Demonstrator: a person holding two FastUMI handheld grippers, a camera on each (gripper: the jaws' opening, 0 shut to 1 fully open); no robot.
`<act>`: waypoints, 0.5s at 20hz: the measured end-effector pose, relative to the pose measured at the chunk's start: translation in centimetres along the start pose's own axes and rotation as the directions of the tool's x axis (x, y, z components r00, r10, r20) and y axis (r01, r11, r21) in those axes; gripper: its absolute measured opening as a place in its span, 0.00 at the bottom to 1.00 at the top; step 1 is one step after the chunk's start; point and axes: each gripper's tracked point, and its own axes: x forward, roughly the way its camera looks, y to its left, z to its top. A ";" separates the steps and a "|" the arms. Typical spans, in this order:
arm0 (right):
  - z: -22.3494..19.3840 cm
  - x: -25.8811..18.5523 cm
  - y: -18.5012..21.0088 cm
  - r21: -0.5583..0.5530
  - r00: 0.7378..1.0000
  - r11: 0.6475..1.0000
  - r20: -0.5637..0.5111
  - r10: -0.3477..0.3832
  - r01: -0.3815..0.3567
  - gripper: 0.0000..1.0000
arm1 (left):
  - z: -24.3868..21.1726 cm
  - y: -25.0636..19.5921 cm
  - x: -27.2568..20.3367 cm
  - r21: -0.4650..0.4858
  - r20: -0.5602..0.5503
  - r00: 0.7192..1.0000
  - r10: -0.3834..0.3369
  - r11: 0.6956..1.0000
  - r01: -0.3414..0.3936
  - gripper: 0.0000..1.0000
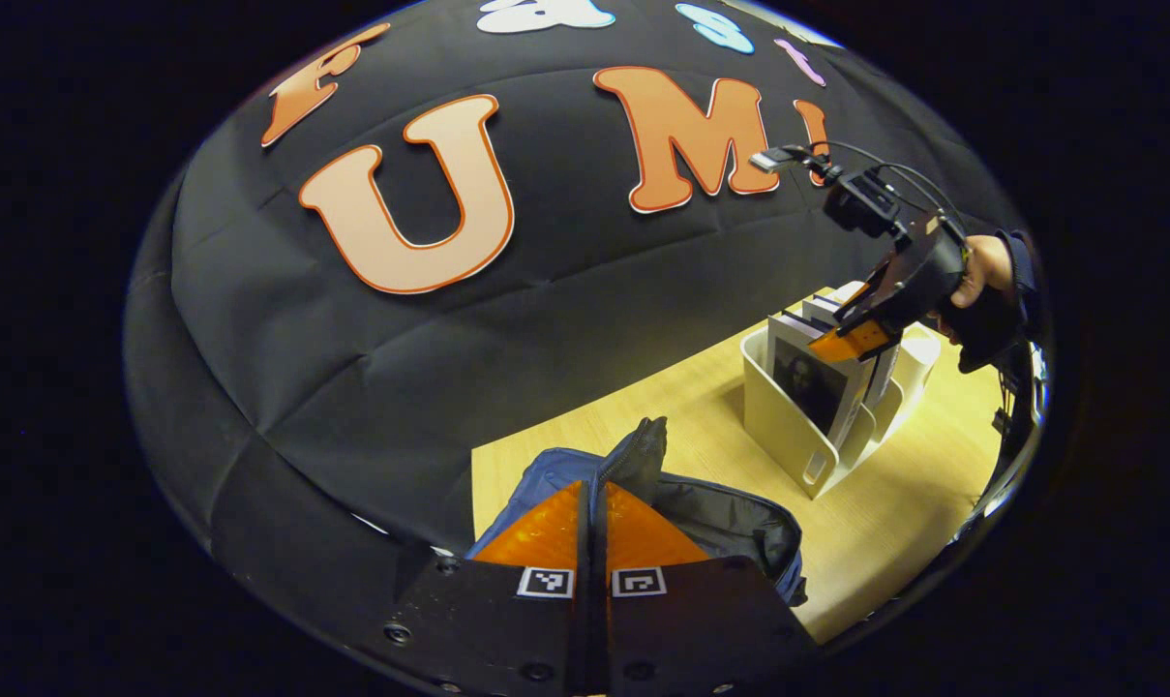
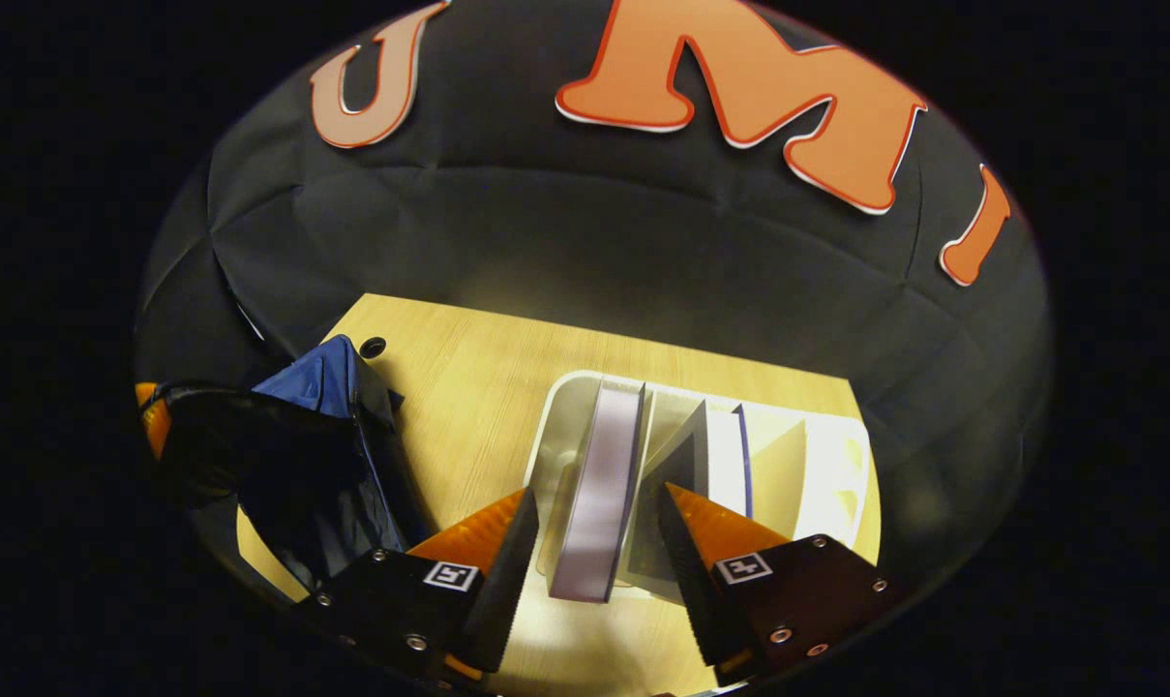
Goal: Open the schoolbag, grab two books from the bookshelf and put them into the schoolbag.
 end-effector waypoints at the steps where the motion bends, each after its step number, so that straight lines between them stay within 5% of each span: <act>1: -0.6 0.6 0.2 0.017 0.999 1.000 -0.050 0.011 -0.010 0.58 | 0.0 -0.1 0.1 -0.003 0.002 1.000 -0.010 1.000 0.010 0.00; 2: -0.9 1.1 0.2 0.030 0.996 1.000 -0.093 0.007 -0.005 0.64 | -0.1 -0.1 0.2 -0.007 0.005 1.000 -0.016 1.000 0.016 0.00; 10: -2.1 2.0 0.3 0.076 0.955 0.997 -0.295 0.027 -0.005 0.27 | -1.0 0.3 0.0 -0.036 0.029 0.998 -0.050 0.998 0.051 0.00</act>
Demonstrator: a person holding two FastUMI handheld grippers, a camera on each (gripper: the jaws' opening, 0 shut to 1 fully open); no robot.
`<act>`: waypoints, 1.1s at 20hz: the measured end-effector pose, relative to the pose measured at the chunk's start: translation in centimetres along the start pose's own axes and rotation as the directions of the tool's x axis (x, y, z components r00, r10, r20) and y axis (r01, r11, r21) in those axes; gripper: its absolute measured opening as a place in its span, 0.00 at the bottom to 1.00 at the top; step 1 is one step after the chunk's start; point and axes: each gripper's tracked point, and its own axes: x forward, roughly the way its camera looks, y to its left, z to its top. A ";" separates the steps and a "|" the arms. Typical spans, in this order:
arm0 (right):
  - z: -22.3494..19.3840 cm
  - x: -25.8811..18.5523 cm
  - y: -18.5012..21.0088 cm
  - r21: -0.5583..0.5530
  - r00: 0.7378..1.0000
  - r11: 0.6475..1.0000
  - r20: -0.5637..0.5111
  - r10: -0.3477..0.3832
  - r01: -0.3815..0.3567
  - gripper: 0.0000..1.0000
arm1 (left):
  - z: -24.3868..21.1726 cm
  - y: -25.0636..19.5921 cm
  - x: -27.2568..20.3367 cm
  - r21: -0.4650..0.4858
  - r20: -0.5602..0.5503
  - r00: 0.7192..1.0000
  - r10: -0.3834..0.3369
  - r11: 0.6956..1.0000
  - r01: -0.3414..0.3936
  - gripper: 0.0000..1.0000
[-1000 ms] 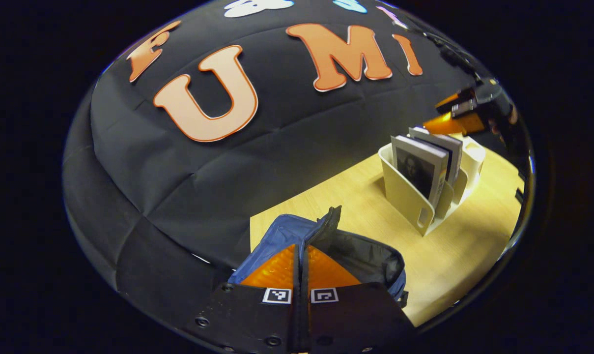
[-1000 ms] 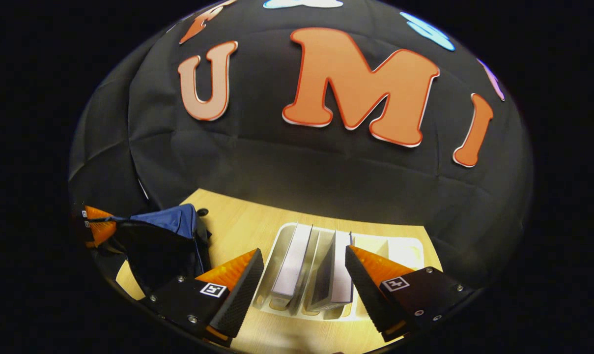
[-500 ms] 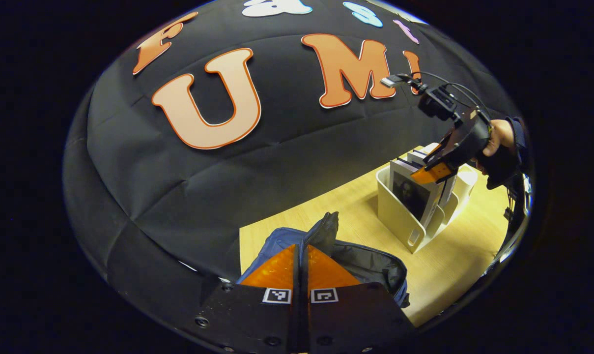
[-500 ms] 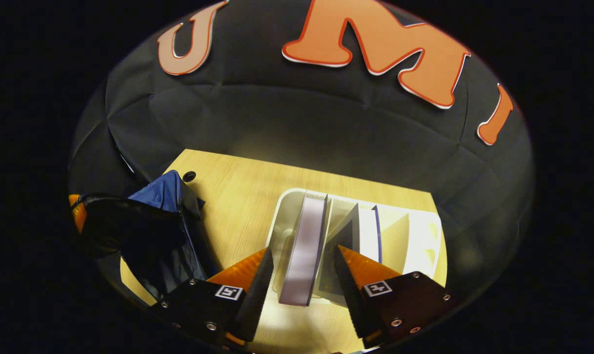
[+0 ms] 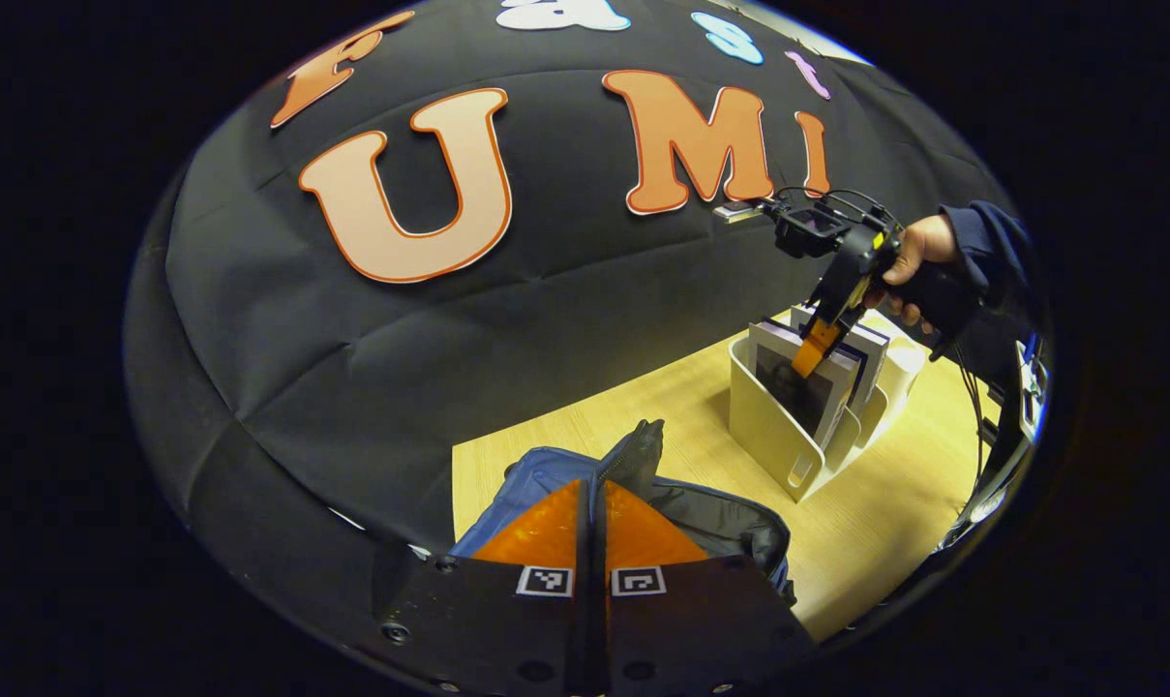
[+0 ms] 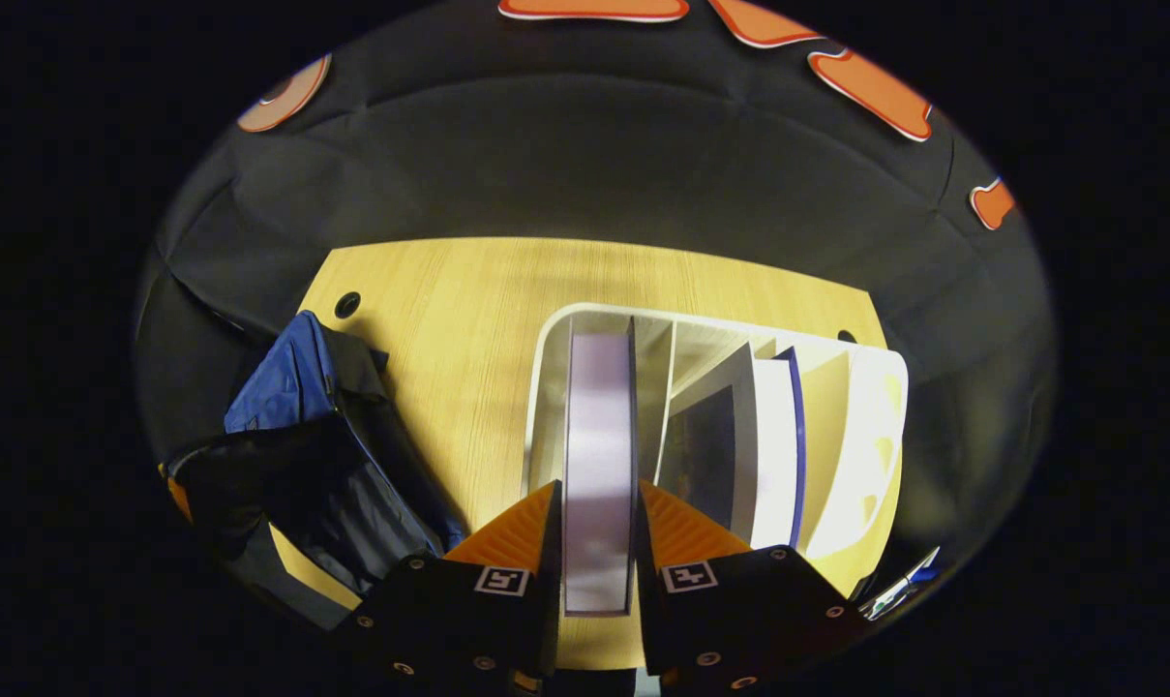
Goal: Open the schoolbag, grab two books from the bookshelf and put them into the schoolbag.
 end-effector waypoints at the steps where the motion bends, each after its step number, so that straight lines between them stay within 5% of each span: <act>1: -0.1 0.3 0.0 0.011 1.000 1.000 -0.017 0.006 -0.006 0.34 | -0.1 0.0 -0.1 -0.003 0.003 1.000 -0.005 1.000 0.005 0.00; 7: 0.0 -2.0 0.0 0.054 0.996 0.996 -0.048 0.074 -0.071 0.26 | -0.6 -0.3 0.2 -0.021 0.010 1.000 -0.030 0.999 0.030 0.00; 14: 1.9 -9.3 -2.8 0.103 0.986 0.984 0.087 0.139 -0.148 0.25 | -0.1 -0.5 0.3 -0.014 0.014 0.999 -0.030 0.999 0.030 0.00; 22: 1.4 -17.2 -2.5 0.146 0.920 0.939 0.294 0.260 -0.312 0.25 | 1.1 -0.1 0.7 -0.028 -0.003 1.000 -0.030 0.999 0.030 0.00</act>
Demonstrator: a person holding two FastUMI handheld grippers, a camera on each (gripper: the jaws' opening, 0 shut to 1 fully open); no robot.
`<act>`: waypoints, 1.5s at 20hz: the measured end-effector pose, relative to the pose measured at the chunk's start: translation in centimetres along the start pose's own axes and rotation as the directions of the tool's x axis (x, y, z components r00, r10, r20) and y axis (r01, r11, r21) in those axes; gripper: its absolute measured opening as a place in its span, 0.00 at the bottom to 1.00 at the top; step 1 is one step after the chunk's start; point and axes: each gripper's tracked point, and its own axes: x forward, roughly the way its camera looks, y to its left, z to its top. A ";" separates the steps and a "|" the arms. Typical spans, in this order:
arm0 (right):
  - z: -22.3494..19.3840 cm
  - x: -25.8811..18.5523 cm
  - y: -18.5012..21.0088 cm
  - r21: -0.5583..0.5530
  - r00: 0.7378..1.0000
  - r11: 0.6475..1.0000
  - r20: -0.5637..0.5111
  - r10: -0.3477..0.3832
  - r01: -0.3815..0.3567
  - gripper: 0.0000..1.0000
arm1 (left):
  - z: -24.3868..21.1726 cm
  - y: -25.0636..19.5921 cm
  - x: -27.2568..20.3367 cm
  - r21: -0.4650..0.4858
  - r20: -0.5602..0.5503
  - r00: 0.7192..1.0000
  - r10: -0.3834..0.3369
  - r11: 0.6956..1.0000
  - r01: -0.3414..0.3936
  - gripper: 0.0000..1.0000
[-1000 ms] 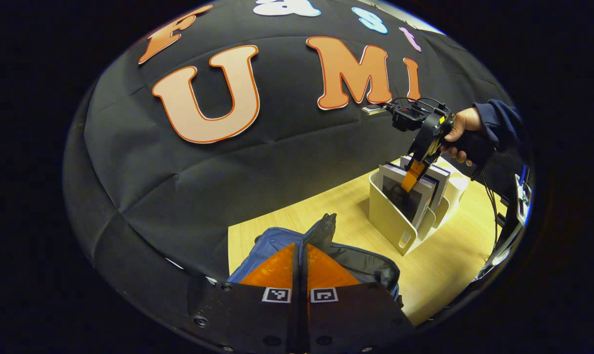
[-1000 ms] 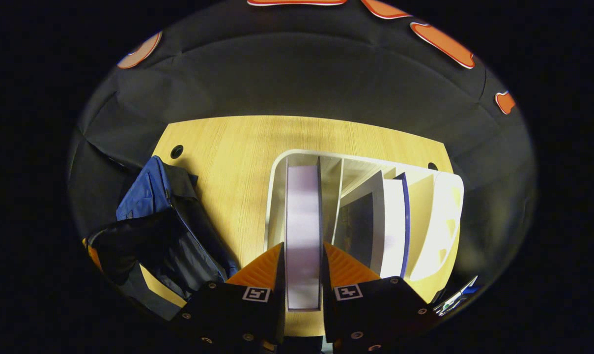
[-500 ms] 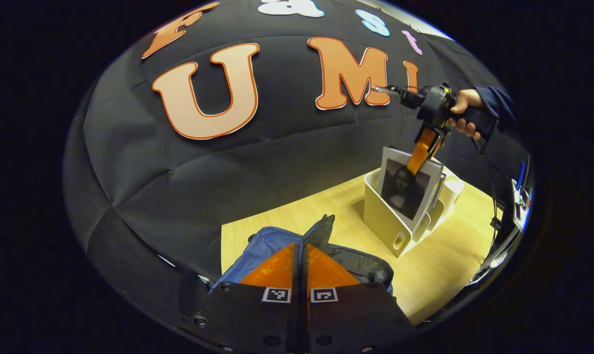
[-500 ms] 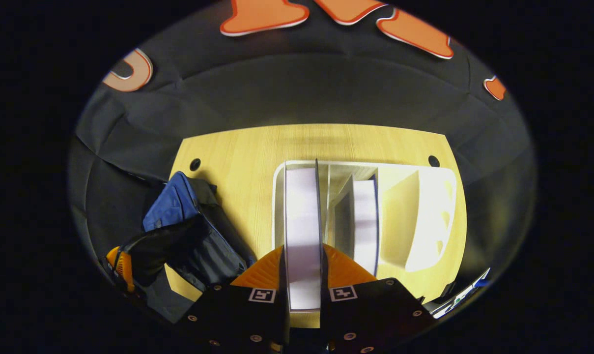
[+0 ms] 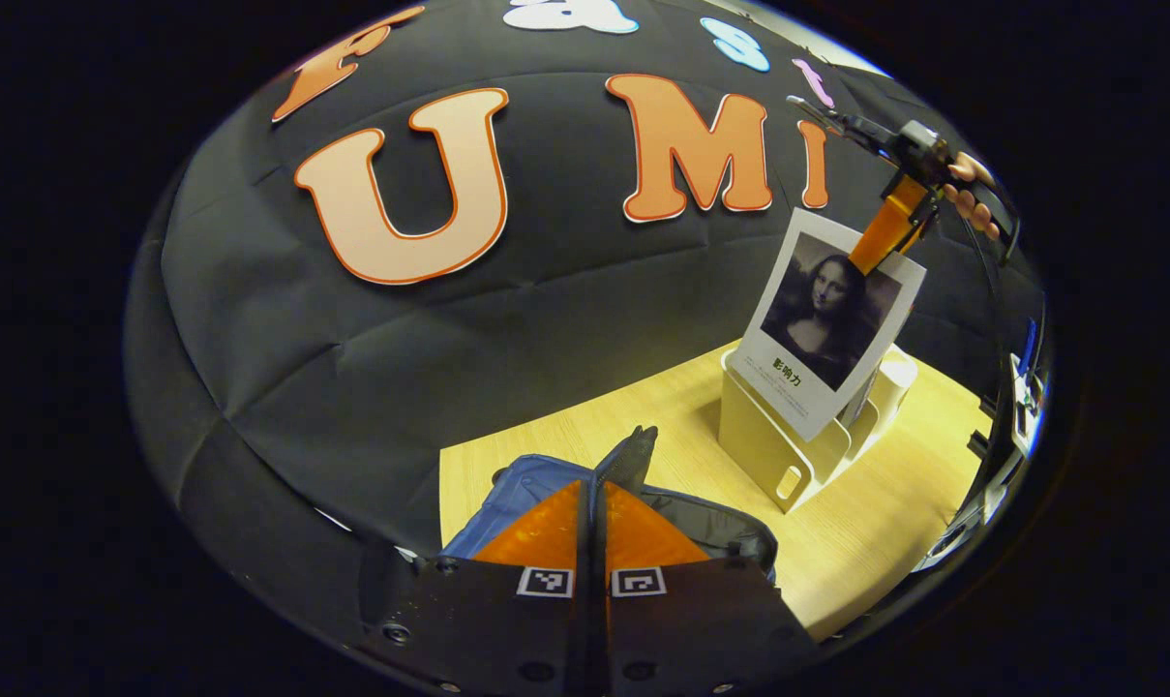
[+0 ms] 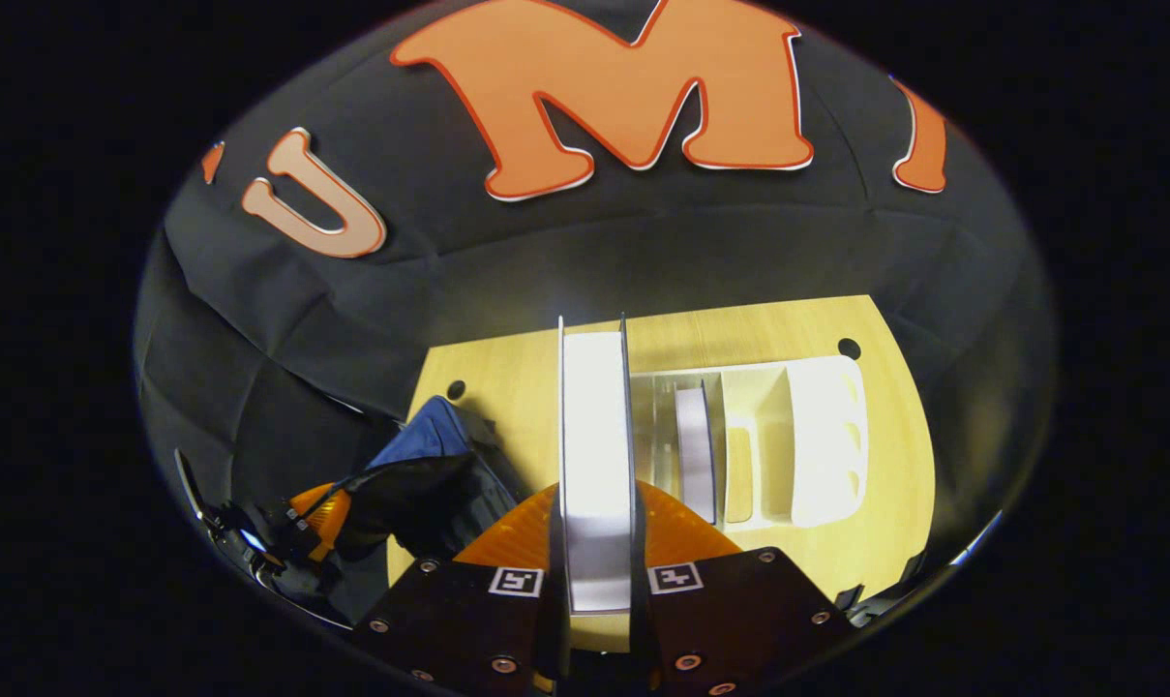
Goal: Open the schoolbag, grab two books from the bookshelf and put them into the schoolbag.
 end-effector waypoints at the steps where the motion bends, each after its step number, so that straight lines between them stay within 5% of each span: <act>1: -0.1 -0.8 0.4 0.003 1.000 1.000 0.019 0.012 -0.012 0.25 | 0.1 0.0 0.0 0.001 -0.006 1.000 -0.001 1.000 0.001 0.00; 7: -0.7 -3.3 1.1 0.051 0.991 0.995 0.105 0.078 -0.084 0.25 | 0.4 -0.2 0.1 -0.002 -0.017 1.000 -0.007 1.000 0.007 0.00; 12: -5.8 -1.6 3.5 0.155 0.982 0.970 0.070 0.178 -0.187 0.24 | 0.4 -0.9 0.3 -0.022 -0.027 1.000 -0.015 1.000 0.015 0.00; 20: -15.2 4.5 8.4 0.429 0.952 0.867 -0.046 0.301 -0.254 0.23 | 0.5 -1.7 0.6 -0.039 -0.047 0.998 -0.033 0.999 0.032 0.00; 30: -18.6 12.0 14.4 0.614 0.940 0.735 0.034 0.340 -0.288 0.22 | 0.0 -3.8 -0.2 -0.074 -0.034 0.995 -0.097 0.993 0.094 0.00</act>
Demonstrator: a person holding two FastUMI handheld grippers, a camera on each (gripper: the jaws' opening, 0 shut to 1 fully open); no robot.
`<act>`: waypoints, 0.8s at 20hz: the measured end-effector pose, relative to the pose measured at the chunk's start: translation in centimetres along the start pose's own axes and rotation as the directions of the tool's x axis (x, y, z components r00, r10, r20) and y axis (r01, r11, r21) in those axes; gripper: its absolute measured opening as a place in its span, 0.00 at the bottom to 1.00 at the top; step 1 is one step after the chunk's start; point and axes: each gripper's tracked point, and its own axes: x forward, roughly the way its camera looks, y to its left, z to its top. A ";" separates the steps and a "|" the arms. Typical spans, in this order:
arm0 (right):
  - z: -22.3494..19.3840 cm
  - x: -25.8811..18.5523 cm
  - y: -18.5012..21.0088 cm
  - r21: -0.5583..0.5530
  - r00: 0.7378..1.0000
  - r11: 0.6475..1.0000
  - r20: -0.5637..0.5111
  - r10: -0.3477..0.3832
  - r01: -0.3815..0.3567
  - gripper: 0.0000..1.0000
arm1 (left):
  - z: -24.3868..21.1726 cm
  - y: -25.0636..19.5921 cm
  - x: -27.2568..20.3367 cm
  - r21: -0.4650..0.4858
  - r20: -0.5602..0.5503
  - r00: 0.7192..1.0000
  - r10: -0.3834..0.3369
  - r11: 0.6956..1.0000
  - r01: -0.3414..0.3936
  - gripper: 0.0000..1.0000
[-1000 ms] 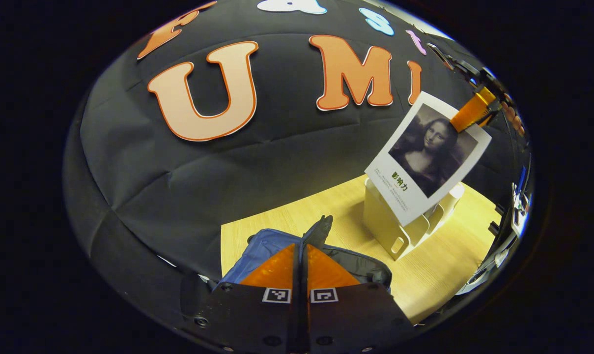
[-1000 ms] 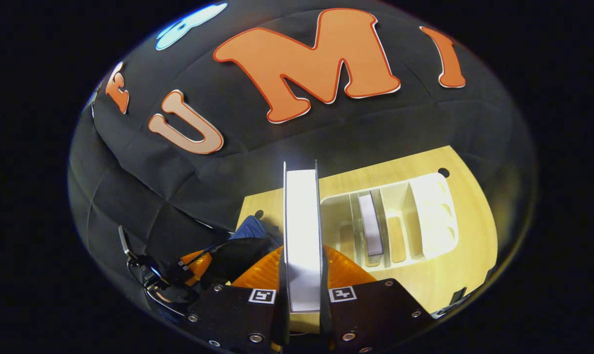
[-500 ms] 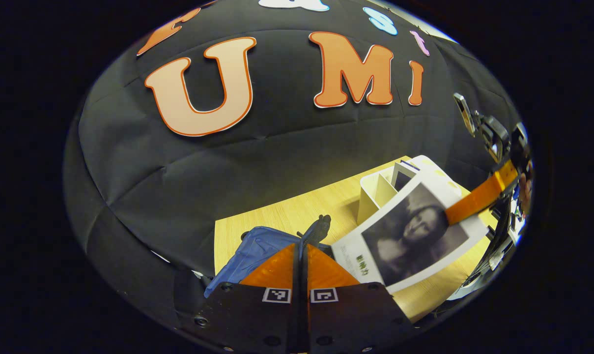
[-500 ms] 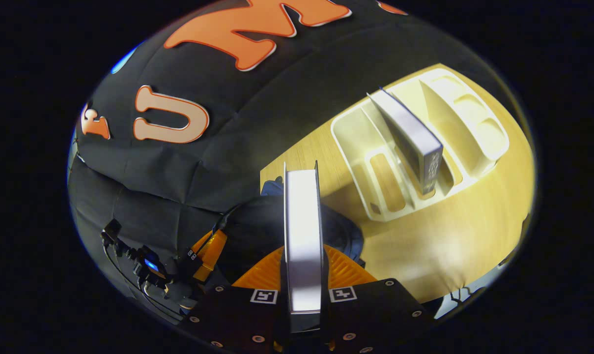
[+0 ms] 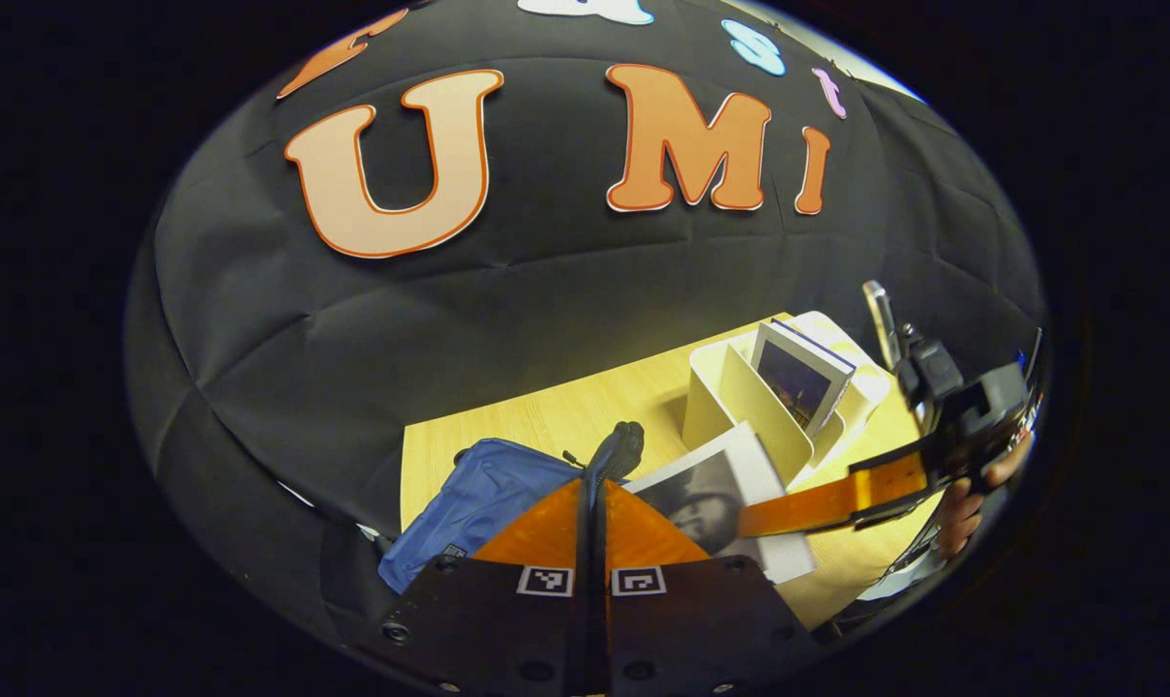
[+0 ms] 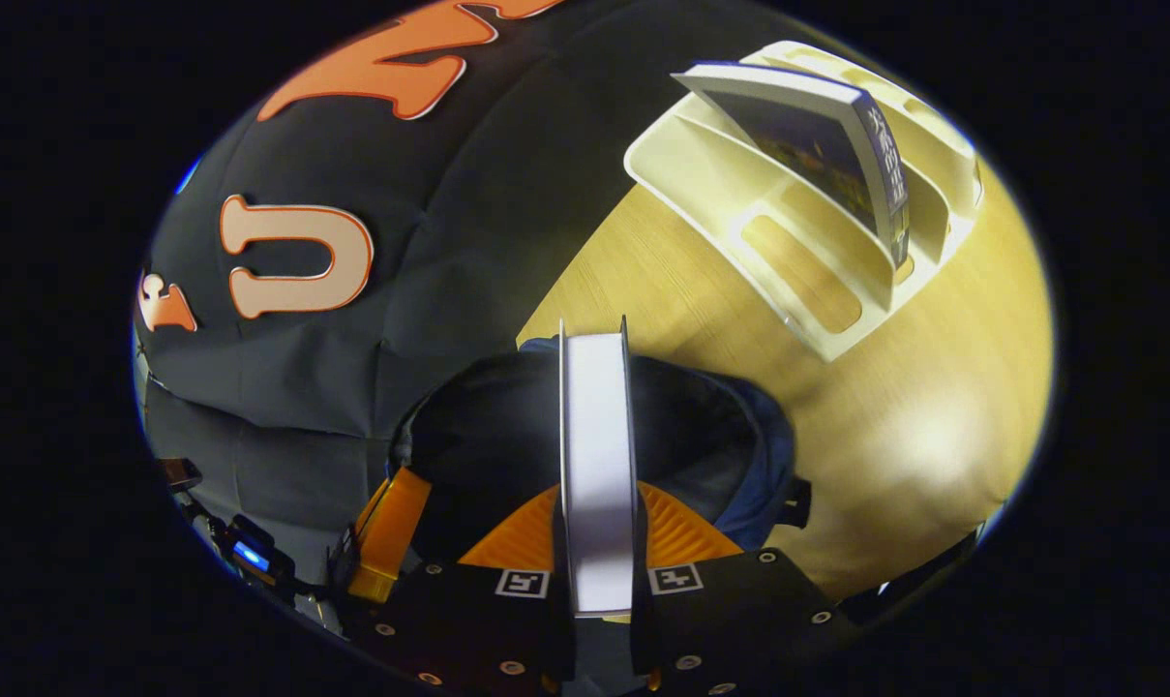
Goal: Open the schoolbag, grab two books from the bookshelf and put them into the schoolbag.
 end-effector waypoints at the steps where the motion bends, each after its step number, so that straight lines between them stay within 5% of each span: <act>1: -0.4 1.0 0.0 0.018 1.000 1.000 0.003 0.013 -0.013 0.23 | -0.1 -0.3 -0.1 0.000 0.001 1.000 -0.009 1.000 0.009 0.00; 8: -2.5 8.2 0.0 0.035 0.998 0.999 0.050 0.038 -0.039 0.22 | -0.6 -1.7 -0.8 0.004 0.002 0.998 -0.066 0.998 0.066 0.00; 11: -4.1 10.4 0.5 0.035 0.998 0.998 -0.027 0.049 -0.048 0.20 | -0.6 -2.0 -0.7 0.007 -0.001 0.998 -0.064 0.998 0.064 0.00; 14: -3.9 10.3 0.5 -0.044 1.000 0.999 -0.013 0.011 -0.012 0.75 | -0.8 -1.5 -0.7 0.001 -0.004 0.999 -0.048 0.999 0.048 0.00; 16: -3.2 9.4 0.0 -0.103 1.000 0.994 0.002 -0.025 0.026 0.79 | -0.8 -1.4 -0.6 -0.007 -0.005 0.999 -0.046 0.999 0.046 0.00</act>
